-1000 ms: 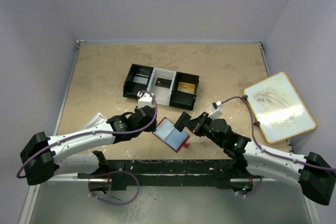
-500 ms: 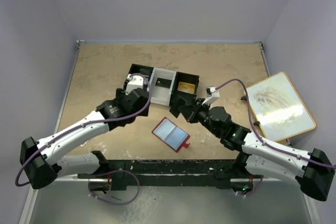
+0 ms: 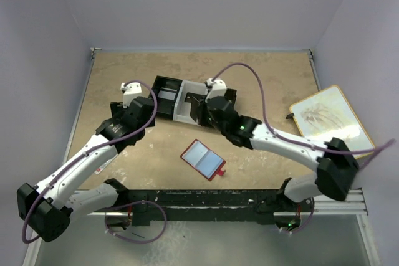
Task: Take the credit cards out of the card holder
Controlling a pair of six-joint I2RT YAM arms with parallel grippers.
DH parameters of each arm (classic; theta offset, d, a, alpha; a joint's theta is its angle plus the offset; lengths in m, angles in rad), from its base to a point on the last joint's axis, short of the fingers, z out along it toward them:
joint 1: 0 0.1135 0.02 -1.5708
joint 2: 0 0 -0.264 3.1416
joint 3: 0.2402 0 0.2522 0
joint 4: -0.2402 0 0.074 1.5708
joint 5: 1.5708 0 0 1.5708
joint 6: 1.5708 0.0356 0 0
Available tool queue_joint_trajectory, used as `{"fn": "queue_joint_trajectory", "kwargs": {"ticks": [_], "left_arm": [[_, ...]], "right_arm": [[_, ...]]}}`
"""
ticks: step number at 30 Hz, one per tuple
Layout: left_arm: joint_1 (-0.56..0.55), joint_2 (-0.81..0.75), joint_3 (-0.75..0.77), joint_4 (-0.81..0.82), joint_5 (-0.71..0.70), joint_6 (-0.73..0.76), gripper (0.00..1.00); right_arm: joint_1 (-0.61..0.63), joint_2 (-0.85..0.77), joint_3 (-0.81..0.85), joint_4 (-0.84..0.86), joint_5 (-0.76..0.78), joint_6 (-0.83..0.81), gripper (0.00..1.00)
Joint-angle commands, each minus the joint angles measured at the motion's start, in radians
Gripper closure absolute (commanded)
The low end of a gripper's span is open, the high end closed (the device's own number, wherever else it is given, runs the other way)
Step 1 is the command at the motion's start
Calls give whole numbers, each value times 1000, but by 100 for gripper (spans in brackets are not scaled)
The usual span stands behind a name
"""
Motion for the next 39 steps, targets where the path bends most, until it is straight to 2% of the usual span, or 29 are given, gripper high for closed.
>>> {"fn": "queue_joint_trajectory", "kwargs": {"ticks": [1, 5, 12, 16, 24, 30, 35, 39], "left_arm": [[3, -27, 5, 11, -102, -15, 17], [3, -25, 6, 7, -94, -10, 17], [3, -24, 7, 12, -75, -1, 17], [4, -21, 5, 16, -61, 4, 18], [3, -9, 7, 14, -53, 8, 18], [3, -8, 7, 16, -42, 13, 19], [3, -11, 7, 16, -42, 14, 19], [3, -16, 7, 15, -47, 13, 20]], "right_arm": [[-8, 233, 241, -214, 128, -82, 100], [-16, 376, 388, -304, 184, -130, 100], [-16, 519, 545, -435, 265, -187, 100], [-16, 555, 564, -489, 308, -194, 100], [-22, 534, 516, -484, 373, -263, 100], [-27, 509, 472, -423, 387, -380, 100], [-27, 499, 458, -286, 311, -568, 100], [-28, 470, 398, -89, 216, -722, 100]]}}
